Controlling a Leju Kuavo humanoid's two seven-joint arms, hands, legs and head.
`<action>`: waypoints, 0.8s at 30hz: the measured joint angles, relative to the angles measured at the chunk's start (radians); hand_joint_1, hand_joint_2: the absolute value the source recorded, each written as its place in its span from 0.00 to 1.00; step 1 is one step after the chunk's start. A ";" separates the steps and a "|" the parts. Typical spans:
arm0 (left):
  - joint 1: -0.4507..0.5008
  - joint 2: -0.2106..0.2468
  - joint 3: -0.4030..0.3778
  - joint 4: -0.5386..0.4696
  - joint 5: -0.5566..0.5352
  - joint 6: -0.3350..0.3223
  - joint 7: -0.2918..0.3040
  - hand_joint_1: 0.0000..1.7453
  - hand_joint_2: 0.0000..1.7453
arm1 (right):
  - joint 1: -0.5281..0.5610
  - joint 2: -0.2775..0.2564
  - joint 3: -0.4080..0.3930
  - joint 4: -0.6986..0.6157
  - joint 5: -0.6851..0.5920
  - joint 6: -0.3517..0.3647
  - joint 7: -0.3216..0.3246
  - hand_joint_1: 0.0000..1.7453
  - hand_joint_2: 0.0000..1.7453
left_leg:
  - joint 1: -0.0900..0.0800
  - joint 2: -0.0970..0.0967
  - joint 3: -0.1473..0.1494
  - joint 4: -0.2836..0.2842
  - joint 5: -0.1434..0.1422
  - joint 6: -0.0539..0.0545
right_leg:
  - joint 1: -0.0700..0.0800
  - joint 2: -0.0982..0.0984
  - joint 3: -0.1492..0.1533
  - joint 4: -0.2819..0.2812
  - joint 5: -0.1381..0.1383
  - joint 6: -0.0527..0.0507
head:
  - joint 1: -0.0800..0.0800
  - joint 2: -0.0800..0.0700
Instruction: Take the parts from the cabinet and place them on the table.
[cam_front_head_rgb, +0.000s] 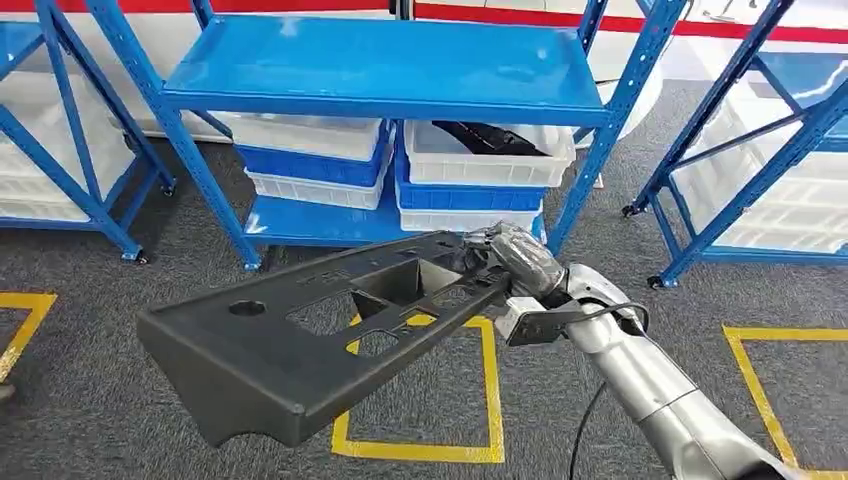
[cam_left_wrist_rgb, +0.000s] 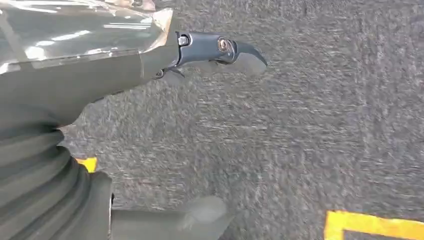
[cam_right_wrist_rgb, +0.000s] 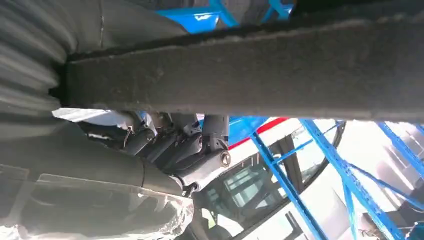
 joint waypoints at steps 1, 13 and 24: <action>0.000 0.000 0.000 0.000 0.000 0.000 0.000 0.00 1.00 | 0.001 0.000 0.000 0.000 0.000 0.000 0.000 0.93 1.00 | -0.001 0.000 -0.017 0.000 0.013 -0.001 | 0.000 0.000 -0.001 0.044 0.006 0.009 | -0.001 0.000; 0.009 0.000 0.001 0.001 0.000 0.001 -0.002 0.00 1.00 | -0.001 0.016 0.006 0.005 0.002 0.001 0.001 0.93 1.00 | 0.002 -0.004 -0.127 0.122 -0.045 -0.056 | -0.005 0.001 0.224 -0.294 0.083 -0.035 | -0.006 0.000; 0.010 0.005 0.009 0.001 0.001 0.010 0.006 0.00 1.00 | 0.017 0.029 0.009 0.014 -0.001 -0.001 -0.005 0.93 1.00 | 0.003 -0.009 0.009 0.038 -0.035 -0.047 | 0.001 0.001 0.161 -0.270 0.121 -0.002 | -0.006 0.000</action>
